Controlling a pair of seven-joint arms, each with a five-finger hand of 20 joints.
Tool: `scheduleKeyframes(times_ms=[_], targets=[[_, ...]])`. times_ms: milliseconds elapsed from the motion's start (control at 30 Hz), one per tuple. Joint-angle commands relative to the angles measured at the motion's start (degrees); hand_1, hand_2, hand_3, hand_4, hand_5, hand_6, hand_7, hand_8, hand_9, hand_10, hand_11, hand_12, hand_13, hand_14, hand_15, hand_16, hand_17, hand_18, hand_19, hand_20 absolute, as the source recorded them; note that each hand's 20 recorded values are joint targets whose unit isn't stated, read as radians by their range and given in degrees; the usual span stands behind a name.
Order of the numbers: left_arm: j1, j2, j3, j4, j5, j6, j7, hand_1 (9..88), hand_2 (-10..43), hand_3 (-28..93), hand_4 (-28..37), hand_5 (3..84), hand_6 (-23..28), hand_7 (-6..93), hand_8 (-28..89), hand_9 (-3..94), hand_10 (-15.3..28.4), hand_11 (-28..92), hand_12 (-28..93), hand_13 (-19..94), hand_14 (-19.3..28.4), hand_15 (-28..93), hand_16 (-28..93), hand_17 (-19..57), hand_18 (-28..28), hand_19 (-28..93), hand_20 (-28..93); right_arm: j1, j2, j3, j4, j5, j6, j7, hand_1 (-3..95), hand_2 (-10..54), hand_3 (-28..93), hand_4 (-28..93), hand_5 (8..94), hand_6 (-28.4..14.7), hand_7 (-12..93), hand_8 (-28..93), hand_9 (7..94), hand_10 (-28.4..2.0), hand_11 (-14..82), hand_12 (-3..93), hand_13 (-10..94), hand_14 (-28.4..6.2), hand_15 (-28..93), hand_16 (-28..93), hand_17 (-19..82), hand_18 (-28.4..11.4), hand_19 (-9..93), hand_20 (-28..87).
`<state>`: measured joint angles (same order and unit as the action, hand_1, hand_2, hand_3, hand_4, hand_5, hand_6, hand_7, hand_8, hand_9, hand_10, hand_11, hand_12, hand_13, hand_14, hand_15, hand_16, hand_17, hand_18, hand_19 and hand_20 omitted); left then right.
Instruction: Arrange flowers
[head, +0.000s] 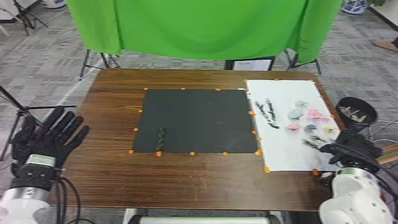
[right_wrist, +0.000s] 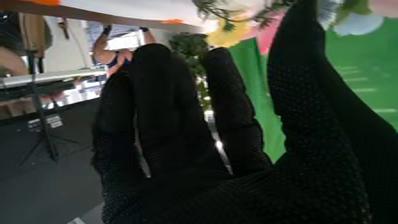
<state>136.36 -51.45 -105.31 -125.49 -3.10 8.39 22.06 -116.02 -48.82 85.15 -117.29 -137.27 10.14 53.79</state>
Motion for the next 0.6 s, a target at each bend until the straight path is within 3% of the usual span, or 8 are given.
scheduleKeyframes(times_ms=[33, 133, 200, 267, 433, 600], targets=[[-0.21, -0.45, 0.7, 0.0, -0.31, -0.1, -0.23, 26.6, 17.4, 69, -28.3, 41.0, 10.8, 15.1, -8, 33.2, 18.4, 22, 11, 24, 17.4, 36, -8, -5.8, 13.8, 34, 5, 0.55, 0.1, -0.62, 2.84, 3.81, -1.72, -1.23, 37.0, -9.5, 80, -28, 47.2, -7.2, 32, -14, 46.4, -20.8, 26.0, 20.9, 44, -19.0, 61, 21, 27, -25.8, 79, 34], [-0.06, -0.52, 0.44, -0.06, 0.12, -0.22, -0.48, 26.6, 17.4, 69, -28.3, 40.9, 10.9, 15.1, -8, 33.2, 18.4, 22, 11, 24, 17.4, 37, -8, -5.8, 13.8, 34, 5, 0.76, 0.13, -2.48, 4.0, 3.09, 3.18, -1.01, 38.3, -9.5, 79, -28, 51.8, -5.6, 30, -14, 51.2, -18.7, 24.8, 20.9, 47, -17.7, 59, 21, 27, -25.4, 79, 34], [-0.3, -0.29, 0.56, 0.01, -0.22, 0.03, -0.52, 26.6, 17.4, 69, -28.3, 40.9, 10.9, 15.0, -8, 33.2, 18.3, 22, 11, 24, 17.4, 36, -8, -5.8, 13.8, 34, 5, 0.51, 0.0, -3.31, 4.06, 2.11, 4.72, -0.79, 41.9, -9.5, 79, -28, 58.9, -3.7, 31, -15, 59.0, -16.5, 26.4, 21.1, 51, -16.0, 58, 22, 29, -24.4, 79, 33], [-0.09, -0.34, 0.46, -0.05, -0.08, -0.06, -0.34, 26.6, 17.4, 69, -28.3, 40.8, 10.8, 15.0, -8, 33.2, 18.4, 22, 11, 24, 17.4, 36, -8, -5.8, 13.8, 34, 5, 0.38, -0.11, -3.97, 4.07, 1.26, 6.51, -0.48, 47.1, -9.5, 74, -28, 63.7, -2.9, 33, -3, 64.4, -15.3, 27.6, 21.9, 55, -15.0, 57, 24, 30, -23.8, 79, 33], [-0.22, -0.34, 0.36, 0.06, -0.08, -0.25, -0.7, 26.6, 17.4, 69, -28.3, 40.7, 10.8, 15.0, -8, 33.2, 18.4, 22, 11, 24, 17.4, 36, -8, -5.8, 13.8, 34, 5, 0.85, -0.03, -4.46, 3.62, 1.44, 8.61, -0.03, 54.7, -9.5, 69, -28, 73.8, -0.1, 39, 8, 81.7, -9.5, 14.9, 44.5, 65, -12.9, 56, 33, 34, -23.6, 81, 34], [-0.02, -0.43, 0.29, 0.01, -0.24, -0.21, -0.65, 26.6, 17.4, 69, -28.3, 40.7, 10.8, 14.9, -8, 33.2, 18.4, 22, 11, 24, 17.4, 36, -8, -5.9, 13.8, 34, 5, 1.57, 0.4, -4.76, 2.2, 0.91, 11.87, 0.29, 56.4, -9.5, 72, -28, 77.1, -1.0, 37, 10, 84.2, -9.2, 14.3, 46.0, 69, -11.7, 53, 41, 37, -24.4, 83, 36]])
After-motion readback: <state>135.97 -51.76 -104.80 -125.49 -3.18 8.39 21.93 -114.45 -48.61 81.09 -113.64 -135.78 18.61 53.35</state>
